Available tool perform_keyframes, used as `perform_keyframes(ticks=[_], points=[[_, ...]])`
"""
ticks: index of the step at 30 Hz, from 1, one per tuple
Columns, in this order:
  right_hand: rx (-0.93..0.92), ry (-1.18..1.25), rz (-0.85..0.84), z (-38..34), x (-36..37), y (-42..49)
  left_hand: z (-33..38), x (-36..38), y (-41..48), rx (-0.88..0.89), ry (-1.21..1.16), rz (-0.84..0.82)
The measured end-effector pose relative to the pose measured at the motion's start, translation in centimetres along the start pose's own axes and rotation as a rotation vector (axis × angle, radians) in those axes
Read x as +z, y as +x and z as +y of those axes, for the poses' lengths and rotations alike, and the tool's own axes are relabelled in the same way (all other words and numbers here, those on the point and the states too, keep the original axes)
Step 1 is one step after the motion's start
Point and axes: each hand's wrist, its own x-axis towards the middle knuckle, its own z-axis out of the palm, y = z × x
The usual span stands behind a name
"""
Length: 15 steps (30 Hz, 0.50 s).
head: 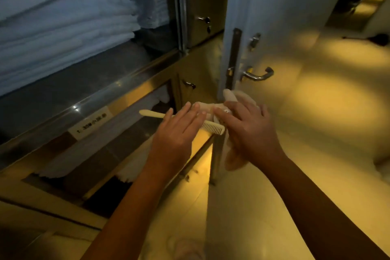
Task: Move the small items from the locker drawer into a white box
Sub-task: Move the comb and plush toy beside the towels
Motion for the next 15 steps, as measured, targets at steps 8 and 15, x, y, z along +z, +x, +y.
perform_keyframes(ticks=[8, 15], points=[[0.218, -0.131, 0.077, 4.8, -5.5, -10.3, 9.6, 2.6, 1.9, 0.228, -0.161, -0.043], [0.45, -0.293, 0.1, 7.8, -10.2, -18.4, 17.8, 5.7, 4.2, 0.473, -0.33, -0.042]])
